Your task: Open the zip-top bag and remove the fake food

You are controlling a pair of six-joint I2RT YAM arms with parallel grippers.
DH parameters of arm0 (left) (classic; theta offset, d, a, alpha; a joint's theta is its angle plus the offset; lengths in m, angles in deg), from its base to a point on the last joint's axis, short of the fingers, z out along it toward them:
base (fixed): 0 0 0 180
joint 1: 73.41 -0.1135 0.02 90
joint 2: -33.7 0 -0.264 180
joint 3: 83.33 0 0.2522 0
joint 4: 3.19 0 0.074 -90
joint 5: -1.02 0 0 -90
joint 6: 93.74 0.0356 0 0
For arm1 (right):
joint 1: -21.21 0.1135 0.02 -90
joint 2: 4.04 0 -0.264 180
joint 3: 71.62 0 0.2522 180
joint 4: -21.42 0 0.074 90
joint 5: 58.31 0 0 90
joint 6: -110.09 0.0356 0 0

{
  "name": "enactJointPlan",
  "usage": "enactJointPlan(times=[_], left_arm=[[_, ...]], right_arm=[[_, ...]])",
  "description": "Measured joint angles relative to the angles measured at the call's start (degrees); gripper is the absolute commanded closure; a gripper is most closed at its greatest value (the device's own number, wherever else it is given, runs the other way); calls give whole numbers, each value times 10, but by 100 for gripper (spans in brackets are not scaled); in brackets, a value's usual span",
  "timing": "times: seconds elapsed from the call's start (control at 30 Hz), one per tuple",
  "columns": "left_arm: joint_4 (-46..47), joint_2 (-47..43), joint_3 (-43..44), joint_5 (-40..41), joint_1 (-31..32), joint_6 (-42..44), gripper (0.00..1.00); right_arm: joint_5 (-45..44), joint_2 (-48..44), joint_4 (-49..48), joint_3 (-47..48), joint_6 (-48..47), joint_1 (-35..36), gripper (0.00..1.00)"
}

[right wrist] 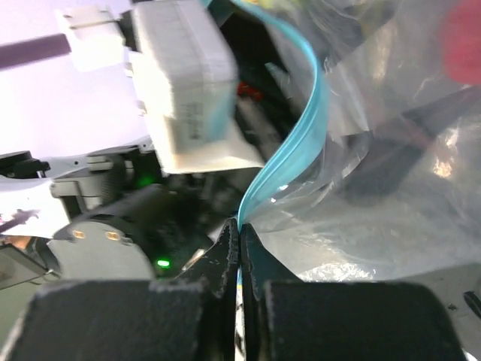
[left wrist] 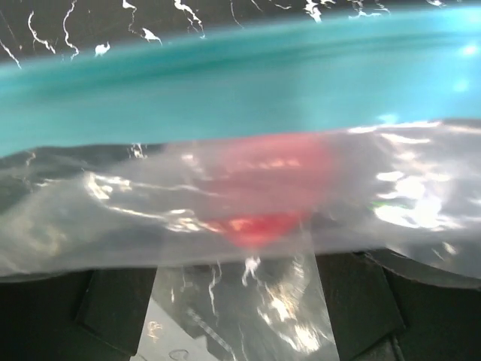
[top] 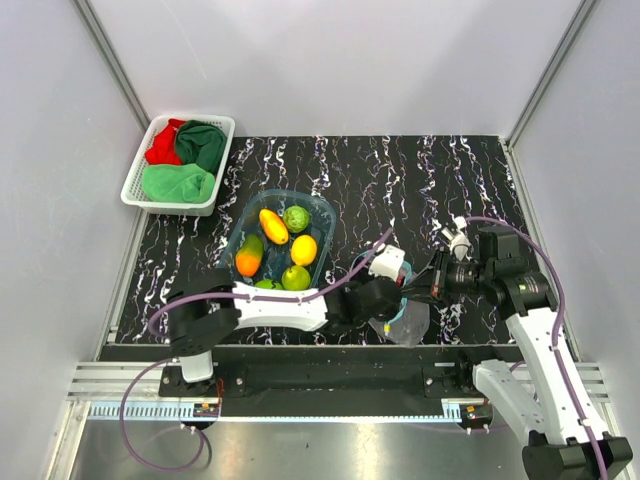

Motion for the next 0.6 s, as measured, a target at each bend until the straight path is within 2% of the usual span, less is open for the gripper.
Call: enactJointPlan(times=[0.07,0.2,0.4,0.43,0.47,0.53,0.57,0.6], left_arm=[[13,16,2,11,0,15,13],[43,49,10,30,0,46,13],[50,70,39,31,-2,44,15],[49,70,38,30,-3,39,15],[47,70,38,30,-3,34,15],[48,69,37,26,-3,26,16],[49,67,34,22,-3,23,15],[49,63,29,19,-3,20,16]], right_arm=[[6,9,0,0,2,0,100],[11,32,0,0,9,8,100],[6,52,1,0,9,16,99],[5,53,2,1,8,16,94],[3,54,5,2,5,16,77],[-14,56,16,10,0,17,60],[-32,58,23,20,-8,18,45],[-44,59,27,27,-7,18,41]])
